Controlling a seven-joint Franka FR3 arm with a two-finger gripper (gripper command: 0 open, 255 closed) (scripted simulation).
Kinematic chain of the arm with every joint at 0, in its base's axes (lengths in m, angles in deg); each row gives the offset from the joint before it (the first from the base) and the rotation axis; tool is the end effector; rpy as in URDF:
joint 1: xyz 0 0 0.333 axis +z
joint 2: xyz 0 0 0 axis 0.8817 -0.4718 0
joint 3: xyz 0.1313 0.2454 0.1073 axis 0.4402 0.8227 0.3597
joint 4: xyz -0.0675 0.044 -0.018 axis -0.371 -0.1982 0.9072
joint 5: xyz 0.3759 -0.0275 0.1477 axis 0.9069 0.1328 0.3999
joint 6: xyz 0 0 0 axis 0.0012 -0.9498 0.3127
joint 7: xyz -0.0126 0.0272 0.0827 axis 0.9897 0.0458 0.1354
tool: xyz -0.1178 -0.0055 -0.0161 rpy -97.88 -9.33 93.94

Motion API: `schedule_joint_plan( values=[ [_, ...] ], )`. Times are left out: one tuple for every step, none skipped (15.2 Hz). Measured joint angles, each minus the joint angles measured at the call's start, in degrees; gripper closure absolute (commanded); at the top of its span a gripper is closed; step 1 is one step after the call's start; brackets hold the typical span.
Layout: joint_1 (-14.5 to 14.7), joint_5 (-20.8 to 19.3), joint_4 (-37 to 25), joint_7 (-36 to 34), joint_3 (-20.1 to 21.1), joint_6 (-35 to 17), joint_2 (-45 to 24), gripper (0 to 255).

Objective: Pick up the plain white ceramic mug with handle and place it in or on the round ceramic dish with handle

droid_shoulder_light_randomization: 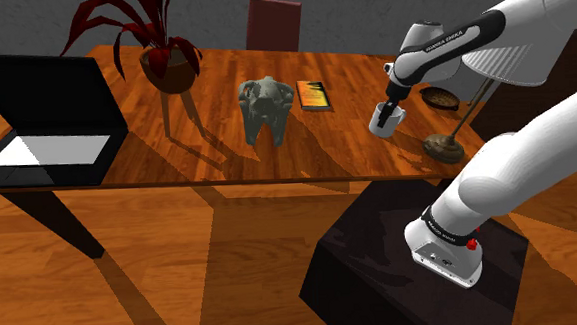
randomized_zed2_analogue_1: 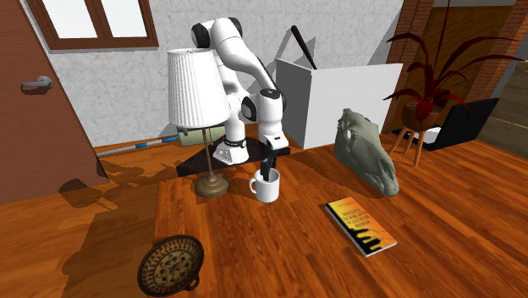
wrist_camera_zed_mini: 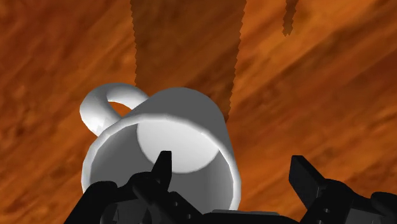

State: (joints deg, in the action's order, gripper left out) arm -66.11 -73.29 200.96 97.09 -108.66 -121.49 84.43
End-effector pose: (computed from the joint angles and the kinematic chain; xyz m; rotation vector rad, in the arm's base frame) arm 0.3482 -0.2425 0.2813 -3.1293 -0.2174 -0.0167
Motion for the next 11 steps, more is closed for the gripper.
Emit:
schedule_joint_plan(
  values=[
    [0.00,0.00,0.03,-0.01,0.00,-0.04,0.00,0],
    [0.00,0.00,0.04,-0.01,0.00,-0.06,-0.01,0],
    [0.00,0.00,0.05,-0.01,0.00,-0.07,-0.01,0],
    [0.00,0.00,0.05,-0.01,0.00,-0.07,-0.01,255],
    [0.00,0.00,0.05,-0.01,0.00,-0.07,-0.01,255],
    [0.00,0.00,0.05,-0.01,0.00,-0.07,-0.01,255],
    [0.00,0.00,0.05,-0.01,0.00,-0.07,-0.01,255],
    [0.00,0.00,0.05,-0.01,0.00,-0.07,-0.01,255],
    [0.01,0.00,0.04,-0.01,0.01,-0.06,0.01,255],
    [0.01,0.00,0.04,0.00,0.01,-0.06,0.02,255],
    [0.01,0.01,0.04,0.00,0.01,-0.05,0.02,255]
  ],
)
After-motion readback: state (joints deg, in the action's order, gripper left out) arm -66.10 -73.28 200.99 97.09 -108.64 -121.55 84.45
